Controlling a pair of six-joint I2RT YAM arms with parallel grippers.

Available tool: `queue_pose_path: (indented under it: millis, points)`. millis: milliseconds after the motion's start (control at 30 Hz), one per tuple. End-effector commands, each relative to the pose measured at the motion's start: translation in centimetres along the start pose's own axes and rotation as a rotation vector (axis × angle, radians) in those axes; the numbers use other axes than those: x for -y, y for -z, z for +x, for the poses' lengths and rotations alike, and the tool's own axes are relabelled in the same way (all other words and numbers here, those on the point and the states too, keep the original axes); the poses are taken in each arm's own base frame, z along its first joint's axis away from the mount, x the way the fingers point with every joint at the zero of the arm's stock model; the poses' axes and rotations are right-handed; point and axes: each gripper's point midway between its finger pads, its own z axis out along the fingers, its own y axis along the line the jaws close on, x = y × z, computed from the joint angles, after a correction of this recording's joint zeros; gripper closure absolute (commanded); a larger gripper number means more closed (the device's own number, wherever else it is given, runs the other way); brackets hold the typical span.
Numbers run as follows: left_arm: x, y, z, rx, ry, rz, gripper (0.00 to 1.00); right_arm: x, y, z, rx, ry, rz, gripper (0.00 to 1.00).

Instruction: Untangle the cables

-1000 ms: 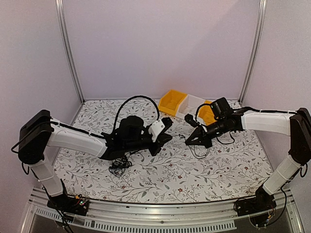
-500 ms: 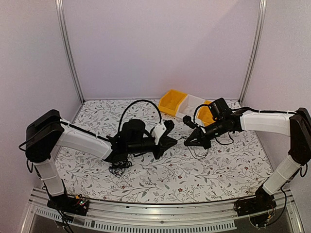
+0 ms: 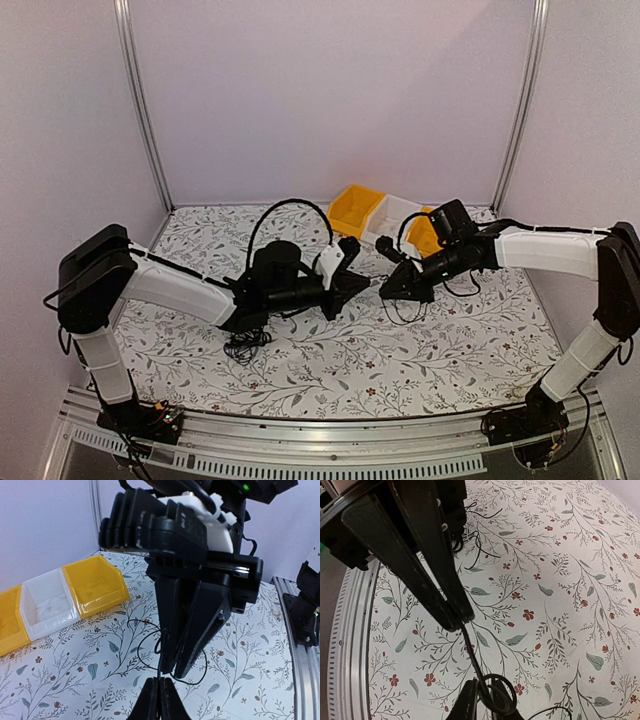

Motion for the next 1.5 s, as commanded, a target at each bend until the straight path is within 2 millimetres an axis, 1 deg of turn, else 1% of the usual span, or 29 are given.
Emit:
queue_pose_path:
  millis: [0,100,200,333,500,633,867,1300,1467]
  points:
    - [-1.7,0.3,-1.1,0.013,0.025,-0.068,1.0,0.9,1.7,-1.8,0.017,0.045,0.081,0.84]
    - [-2.2,0.8,-0.5,-0.016,0.043,-0.095,1.0,1.5,2.7,-1.9,0.023,0.057,0.121,0.81]
    - [-2.3,1.4,-0.1,-0.032,0.066,-0.103,1.0,1.8,3.5,-2.2,0.03,0.07,0.153,0.79]
    - [-2.4,1.8,0.4,-0.04,0.096,-0.099,1.0,1.8,3.8,-2.3,0.036,0.085,0.163,0.78]
    - [-2.0,1.9,0.1,-0.02,0.124,-0.083,1.0,1.5,3.5,-2.1,0.035,0.081,0.137,0.76]
    - [-1.8,1.9,-0.2,-0.01,0.133,-0.068,1.0,1.3,3.3,-2.0,0.034,0.082,0.128,0.72]
    - [-1.6,2.0,-0.7,0.004,0.148,-0.056,1.0,0.8,2.4,-1.8,0.014,0.095,0.115,0.71]
    - [-1.4,2.1,-1.6,0.041,0.168,-0.042,1.0,0.8,1.1,-1.0,-0.023,0.089,0.11,0.75]
    - [-1.2,1.8,-1.5,0.041,0.174,-0.029,1.0,0.8,1.0,-1.2,-0.018,0.091,0.11,0.81]
